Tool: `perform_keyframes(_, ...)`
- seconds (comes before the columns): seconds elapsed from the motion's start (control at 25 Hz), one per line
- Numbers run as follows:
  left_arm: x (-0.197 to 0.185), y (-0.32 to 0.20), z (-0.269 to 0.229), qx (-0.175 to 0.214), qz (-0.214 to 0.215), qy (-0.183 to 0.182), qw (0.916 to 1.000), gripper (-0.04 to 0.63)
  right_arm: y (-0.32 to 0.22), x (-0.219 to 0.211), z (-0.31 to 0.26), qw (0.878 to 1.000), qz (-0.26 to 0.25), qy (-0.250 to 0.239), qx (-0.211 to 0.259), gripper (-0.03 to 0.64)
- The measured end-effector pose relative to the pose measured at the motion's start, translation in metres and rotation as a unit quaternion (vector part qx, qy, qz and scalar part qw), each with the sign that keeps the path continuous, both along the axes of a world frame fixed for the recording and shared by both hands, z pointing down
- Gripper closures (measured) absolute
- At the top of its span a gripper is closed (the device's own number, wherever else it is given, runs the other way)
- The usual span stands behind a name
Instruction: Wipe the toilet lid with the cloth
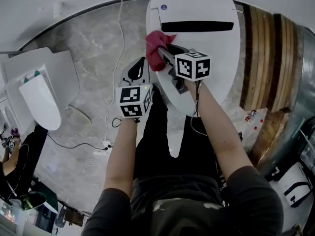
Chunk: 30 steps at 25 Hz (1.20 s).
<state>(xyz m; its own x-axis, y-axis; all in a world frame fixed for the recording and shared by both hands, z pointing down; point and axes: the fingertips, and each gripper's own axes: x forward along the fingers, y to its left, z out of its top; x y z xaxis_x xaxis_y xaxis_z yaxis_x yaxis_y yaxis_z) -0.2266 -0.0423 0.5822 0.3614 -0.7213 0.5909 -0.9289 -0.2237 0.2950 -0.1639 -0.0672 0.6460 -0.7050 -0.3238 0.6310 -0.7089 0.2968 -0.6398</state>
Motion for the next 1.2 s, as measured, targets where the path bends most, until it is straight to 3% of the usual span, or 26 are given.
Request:
perform_keyframes(0.32, 0.068, -0.002, -0.004, 0.000, 0.018, 0.003, 0.9998, 0.586, -0.006, 0.087, -0.004, 0.999, 0.037, 0.008, -0.001, 0.540)
perform_keyframes(0.88, 0.244, -0.001, 0.003, -0.007, 0.064, 0.012, 0.9979, 0.587, -0.023, 0.314, -0.003, 0.992, 0.124, 0.036, 0.004, 0.540)
perform_keyframes(1.2, 0.293, 0.011, 0.005, -0.009, 0.083, 0.015, 0.9964, 0.587, -0.020, 0.379, -0.001, 0.988, 0.146, 0.056, 0.011, 0.540)
